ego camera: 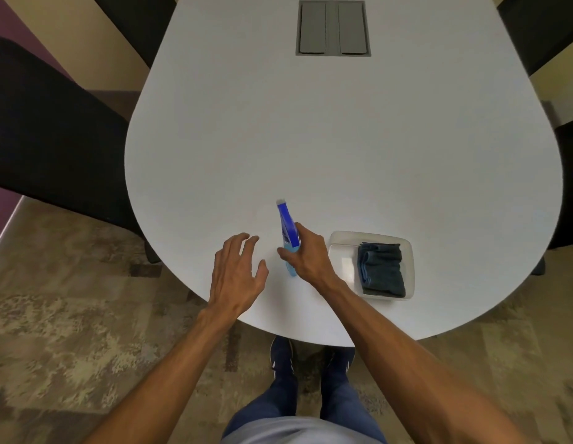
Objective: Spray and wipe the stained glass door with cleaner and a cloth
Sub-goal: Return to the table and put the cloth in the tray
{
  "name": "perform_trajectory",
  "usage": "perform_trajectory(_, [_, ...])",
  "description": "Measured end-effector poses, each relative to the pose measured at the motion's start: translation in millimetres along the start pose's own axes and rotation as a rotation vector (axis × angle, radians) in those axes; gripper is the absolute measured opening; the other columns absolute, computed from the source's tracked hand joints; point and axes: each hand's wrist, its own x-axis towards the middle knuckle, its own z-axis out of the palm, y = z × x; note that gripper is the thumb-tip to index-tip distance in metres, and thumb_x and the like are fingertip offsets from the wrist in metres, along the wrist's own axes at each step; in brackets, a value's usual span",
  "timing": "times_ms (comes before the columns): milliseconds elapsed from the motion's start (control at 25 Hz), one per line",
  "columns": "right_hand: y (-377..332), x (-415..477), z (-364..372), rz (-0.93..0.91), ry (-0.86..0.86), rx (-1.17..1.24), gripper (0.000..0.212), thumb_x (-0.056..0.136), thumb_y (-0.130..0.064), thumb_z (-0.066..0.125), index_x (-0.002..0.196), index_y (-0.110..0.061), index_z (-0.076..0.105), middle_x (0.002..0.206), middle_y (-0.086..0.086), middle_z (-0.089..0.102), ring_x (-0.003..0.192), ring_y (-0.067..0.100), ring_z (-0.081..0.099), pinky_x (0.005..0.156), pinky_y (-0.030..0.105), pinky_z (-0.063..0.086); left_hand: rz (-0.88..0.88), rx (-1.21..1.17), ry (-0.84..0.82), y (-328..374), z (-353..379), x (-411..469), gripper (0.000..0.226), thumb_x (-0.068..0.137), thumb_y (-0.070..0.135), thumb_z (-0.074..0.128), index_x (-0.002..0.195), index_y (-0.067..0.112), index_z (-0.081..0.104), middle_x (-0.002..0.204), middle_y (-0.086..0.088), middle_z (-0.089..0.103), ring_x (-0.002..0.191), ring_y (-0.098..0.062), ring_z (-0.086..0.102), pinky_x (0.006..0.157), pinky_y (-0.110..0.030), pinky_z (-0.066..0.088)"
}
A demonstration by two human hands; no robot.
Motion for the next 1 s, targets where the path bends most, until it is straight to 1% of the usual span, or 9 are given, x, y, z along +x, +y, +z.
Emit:
perform_trajectory(80, [-5.9,-5.0,-6.1,0.005,0.019,0.025,0.049,0.089,-0.023,0.079,0.13,-0.006,0.058,0.119,0.012,0.069,0.098,0.021,0.063,0.093,0.035,0.057,0.017,-0.007,-0.005,-0.5,-1.6,3.8,0.056,0.096,0.036,0.062,0.147,0.017,0.048,0.155,-0.009,0.045,0.143,-0.028,0.042,0.116,-0.046,0.037])
perform_trajectory(160, [-12.6,-14.0,-19.4,-0.018,0.074,0.043,0.045,0.088,-0.024,0.079,0.126,-0.008,0.06,0.109,0.001,0.067,0.092,0.015,0.061,0.086,0.02,0.055,0.043,-0.038,-0.018,3.5,-1.4,8.0,0.058,0.096,0.039,0.061,0.149,0.019,0.046,0.157,-0.007,0.043,0.145,-0.027,0.041,0.117,-0.045,0.035])
perform_trajectory(240, [-19.9,-26.2,-39.6,-0.042,0.159,0.059,0.043,0.087,-0.024,0.081,0.123,-0.012,0.06,0.105,-0.006,0.062,0.084,0.01,0.062,0.071,0.002,0.048,0.074,-0.073,-0.041,10.7,0.6,11.6,0.061,0.096,0.042,0.061,0.151,0.021,0.043,0.159,-0.006,0.041,0.147,-0.026,0.038,0.119,-0.045,0.032])
perform_trajectory(280, [-22.9,-32.8,-52.4,-0.041,0.206,0.073,0.041,0.086,-0.024,0.081,0.12,-0.017,0.059,0.104,-0.007,0.062,0.081,0.006,0.062,0.064,-0.002,0.046,0.097,-0.084,-0.061,15.8,2.7,13.2,0.062,0.096,0.044,0.06,0.152,0.022,0.041,0.16,-0.005,0.04,0.148,-0.026,0.037,0.12,-0.044,0.031])
perform_trajectory(360, [-27.7,-46.8,-79.5,-0.034,0.293,0.101,0.04,0.086,-0.024,0.082,0.116,-0.024,0.054,0.102,-0.007,0.061,0.081,-0.001,0.06,0.063,-0.006,0.044,0.142,-0.084,-0.11,27.1,8.1,15.9,0.065,0.097,0.046,0.058,0.154,0.024,0.037,0.162,-0.004,0.037,0.149,-0.025,0.035,0.122,-0.044,0.027])
perform_trajectory(480, [-28.5,-63.3,-114.6,-0.03,0.366,0.08,0.044,0.086,-0.026,0.082,0.123,-0.017,0.059,0.103,-0.006,0.062,0.082,0.008,0.063,0.067,0.001,0.049,0.182,-0.081,-0.166,44.7,17.4,21.2,0.067,0.097,0.048,0.057,0.155,0.025,0.034,0.163,-0.003,0.035,0.151,-0.025,0.033,0.124,-0.044,0.024])
perform_trajectory(600, [-16.9,-68.5,-130.8,0.031,0.377,0.044,0.054,0.086,-0.029,0.081,0.132,-0.01,0.058,0.111,0.001,0.065,0.094,0.018,0.063,0.083,0.024,0.054,0.207,-0.078,-0.199,59.8,25.9,25.3,0.068,0.097,0.047,0.057,0.156,0.024,0.034,0.163,-0.004,0.035,0.151,-0.026,0.032,0.124,-0.044,0.023])
perform_trajectory(640, [-10.7,-67.8,-131.2,0.052,0.373,0.042,0.056,0.087,-0.029,0.081,0.134,-0.01,0.058,0.115,0.004,0.067,0.096,0.018,0.062,0.085,0.027,0.053,0.213,-0.073,-0.208,62.9,28.5,25.7,0.068,0.097,0.047,0.057,0.156,0.024,0.033,0.164,-0.004,0.034,0.151,-0.026,0.031,0.124,-0.044,0.023])
perform_trajectory(1000, [48.2,-42.3,-98.5,0.14,0.23,0.033,0.059,0.087,-0.028,0.08,0.137,-0.008,0.056,0.129,0.013,0.067,0.101,0.015,0.057,0.088,0.026,0.048,0.171,0.017,-0.319,71.1,48.2,25.8,0.077,0.096,0.056,0.054,0.16,0.028,0.02,0.168,-0.002,0.023,0.155,-0.024,0.023,0.124,-0.044,0.021])
